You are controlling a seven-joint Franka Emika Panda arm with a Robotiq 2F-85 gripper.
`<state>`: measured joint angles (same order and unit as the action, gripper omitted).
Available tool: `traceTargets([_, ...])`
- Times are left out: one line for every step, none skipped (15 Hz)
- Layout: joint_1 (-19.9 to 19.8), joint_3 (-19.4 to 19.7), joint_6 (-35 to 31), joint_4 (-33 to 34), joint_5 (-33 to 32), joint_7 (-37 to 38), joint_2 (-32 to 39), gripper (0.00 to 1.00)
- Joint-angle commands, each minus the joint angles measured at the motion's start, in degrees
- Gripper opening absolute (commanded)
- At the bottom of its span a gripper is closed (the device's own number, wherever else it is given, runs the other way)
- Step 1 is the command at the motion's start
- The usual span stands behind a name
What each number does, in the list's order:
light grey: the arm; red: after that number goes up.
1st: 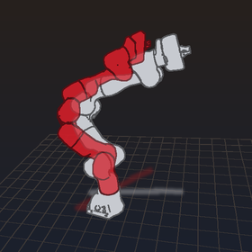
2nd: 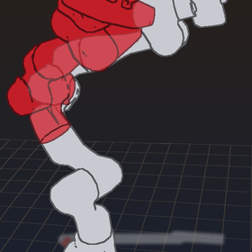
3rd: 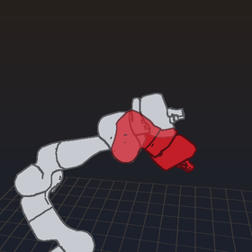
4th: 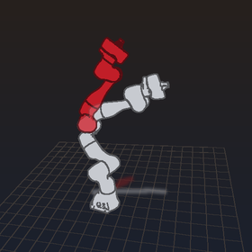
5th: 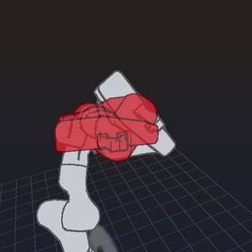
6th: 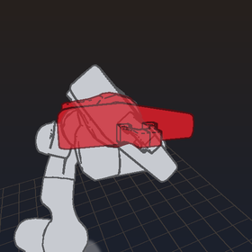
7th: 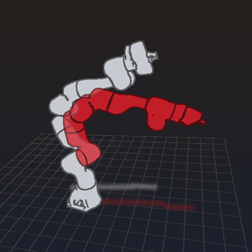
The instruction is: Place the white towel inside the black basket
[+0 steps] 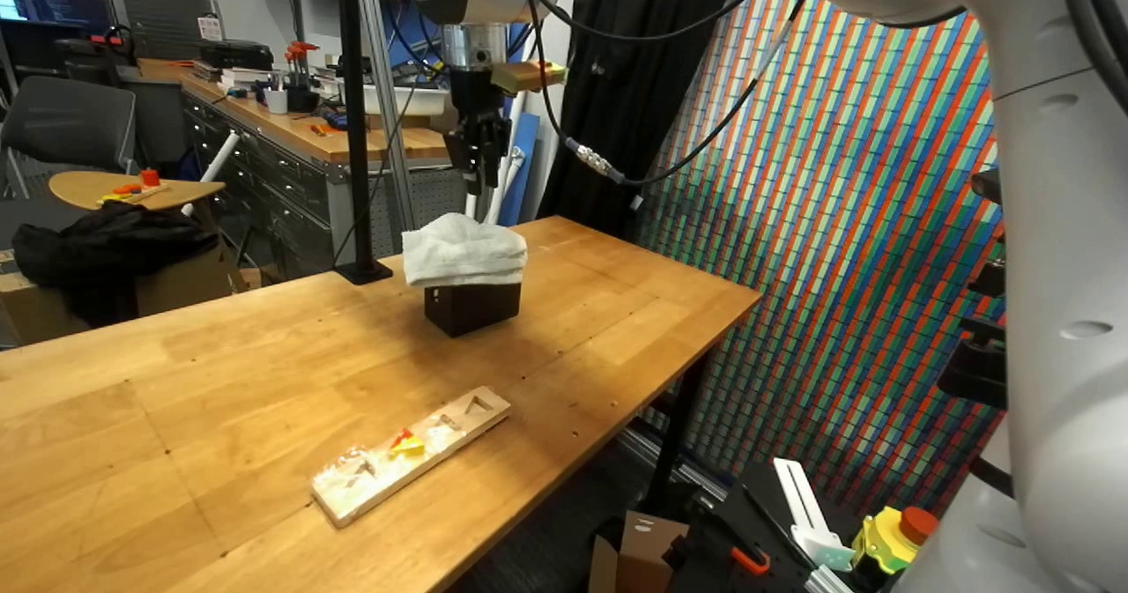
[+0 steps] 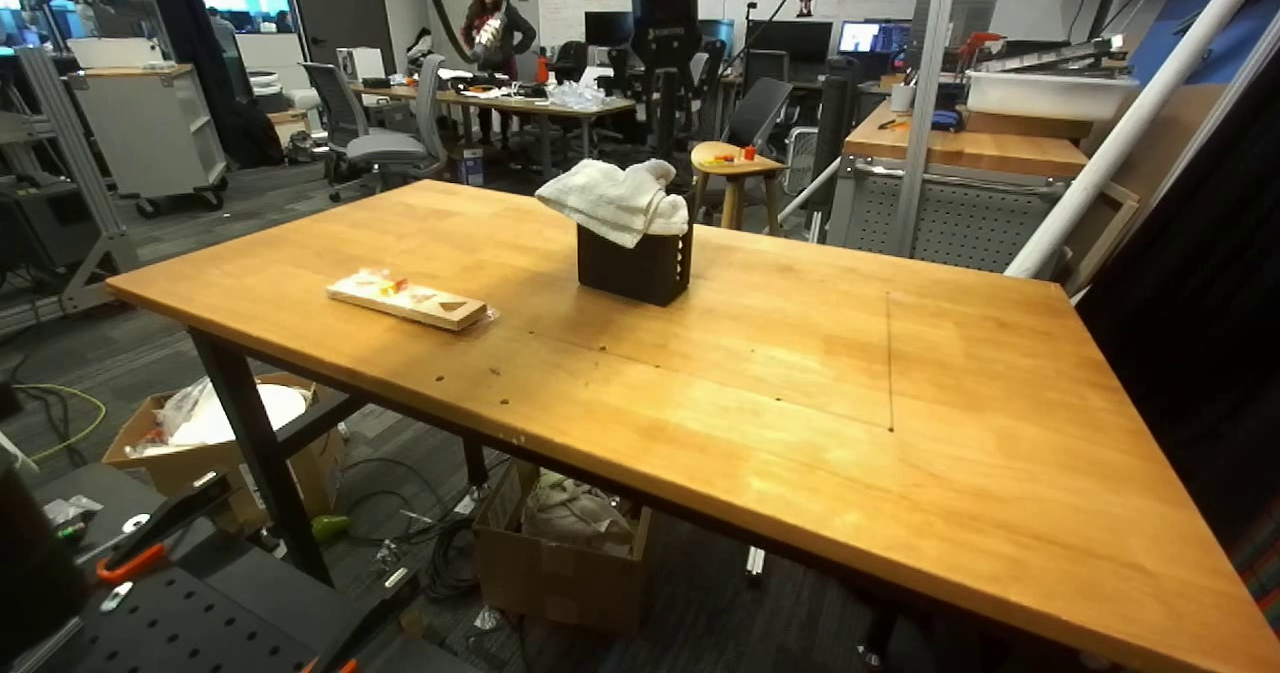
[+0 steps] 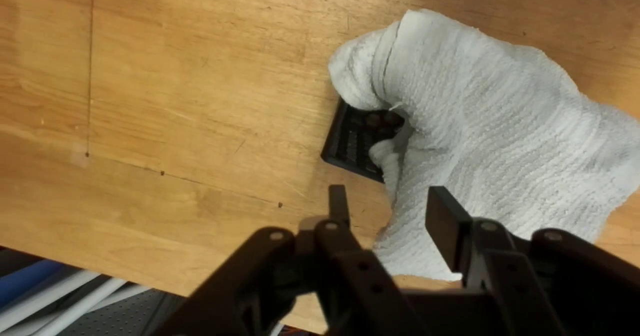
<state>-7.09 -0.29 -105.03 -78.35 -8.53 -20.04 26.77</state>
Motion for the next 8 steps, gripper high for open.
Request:
traceTargets([0.8, 0.6, 0.8, 1.7, -0.1, -0.5, -0.1, 0.15])
traceTargets([0.7, 0.5, 0.6, 1.5, 0.1, -0.6, -0.2, 0.06])
traceTargets([0.7, 0.5, 0.3, 1.0, 0.2, -0.6, -0.4, 0.02])
traceTargets([0.7, 0.4, 0.1, 0.7, 0.4, -0.5, -0.4, 0.0])
traceTargets([0.5, 0.3, -0.2, 0.3, 0.8, -0.5, -0.4, 0.0])
traceTargets([0.4, 0.3, -0.4, 0.0, 1.1, -0.4, -0.3, 0.0])
traceTargets([0.3, 0.2, -0.6, -0.3, 1.7, -0.4, -0.1, 0.0])
traceTargets([0.3, 0.1, -0.6, -0.5, 2.2, -0.4, 0.1, 0.01])
